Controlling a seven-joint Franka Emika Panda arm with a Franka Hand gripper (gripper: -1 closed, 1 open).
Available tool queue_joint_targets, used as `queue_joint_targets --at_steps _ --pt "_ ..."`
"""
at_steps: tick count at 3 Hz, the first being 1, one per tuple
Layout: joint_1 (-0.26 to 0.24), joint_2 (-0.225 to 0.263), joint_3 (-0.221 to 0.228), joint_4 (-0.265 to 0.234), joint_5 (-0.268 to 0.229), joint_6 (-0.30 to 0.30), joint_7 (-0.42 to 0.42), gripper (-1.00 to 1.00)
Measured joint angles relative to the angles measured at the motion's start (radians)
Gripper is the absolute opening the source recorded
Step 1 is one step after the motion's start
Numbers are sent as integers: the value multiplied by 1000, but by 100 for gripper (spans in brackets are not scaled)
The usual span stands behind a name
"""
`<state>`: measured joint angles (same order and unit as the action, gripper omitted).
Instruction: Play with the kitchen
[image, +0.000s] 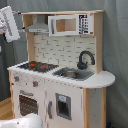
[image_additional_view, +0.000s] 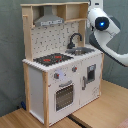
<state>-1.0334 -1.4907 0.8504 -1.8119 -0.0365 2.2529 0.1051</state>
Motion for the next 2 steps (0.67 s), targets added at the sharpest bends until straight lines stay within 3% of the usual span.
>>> queue_joint_targets --at_steps 2 --pt "79 -12 100 -29 -146 -2 -43 100"
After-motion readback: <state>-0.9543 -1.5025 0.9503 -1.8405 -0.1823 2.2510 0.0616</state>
